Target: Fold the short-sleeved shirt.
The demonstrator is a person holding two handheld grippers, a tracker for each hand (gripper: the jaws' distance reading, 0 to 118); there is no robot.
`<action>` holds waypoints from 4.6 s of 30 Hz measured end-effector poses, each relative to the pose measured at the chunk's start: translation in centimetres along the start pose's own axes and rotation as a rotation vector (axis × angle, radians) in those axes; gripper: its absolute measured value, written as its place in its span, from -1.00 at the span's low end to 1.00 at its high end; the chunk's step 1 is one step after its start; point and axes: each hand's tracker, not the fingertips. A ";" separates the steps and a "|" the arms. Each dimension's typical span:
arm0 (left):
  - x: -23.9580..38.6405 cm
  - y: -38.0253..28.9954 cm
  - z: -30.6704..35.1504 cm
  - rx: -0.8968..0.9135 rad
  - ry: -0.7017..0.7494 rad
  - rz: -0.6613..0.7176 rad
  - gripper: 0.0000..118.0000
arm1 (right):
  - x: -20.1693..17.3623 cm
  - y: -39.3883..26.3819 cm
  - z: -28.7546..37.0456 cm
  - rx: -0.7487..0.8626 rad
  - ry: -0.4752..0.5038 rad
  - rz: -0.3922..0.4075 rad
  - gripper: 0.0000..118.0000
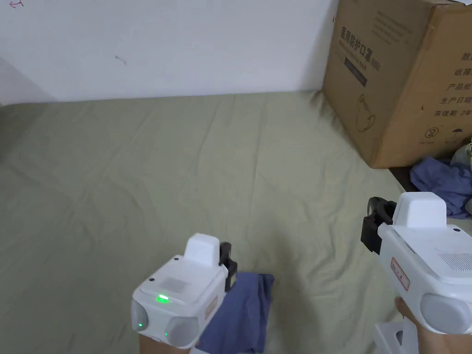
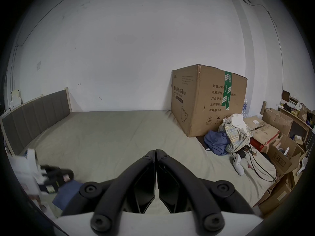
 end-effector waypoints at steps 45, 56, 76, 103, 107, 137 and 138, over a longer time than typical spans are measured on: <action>-13.6 3.5 11.1 0.278 0.380 0.074 -1.00 | -17.2 -12.4 -5.5 -0.217 0.270 0.106 -1.00; -14.6 -0.1 9.2 0.115 0.323 0.148 -1.00 | -17.9 -20.8 -8.3 -0.358 0.221 0.127 -1.00; -16.6 -8.2 -3.2 -0.555 -0.118 0.566 0.61 | -16.8 -21.0 -8.2 -0.339 0.257 0.100 -1.00; -28.8 -3.4 1.0 -0.560 -0.070 0.412 -0.65 | -16.7 -14.3 -6.8 -0.220 0.310 0.107 -1.00; -36.4 -2.9 3.5 -0.581 0.073 0.407 -0.65 | -17.4 -13.0 -7.4 -0.201 0.311 0.107 -1.00; -46.8 1.0 11.8 -0.482 0.537 0.379 0.61 | -18.8 -6.6 -10.1 -0.095 0.294 0.115 -1.00; -46.1 1.6 12.2 -0.453 0.544 0.368 0.61 | -18.5 -6.0 -9.8 -0.079 0.292 0.109 -1.00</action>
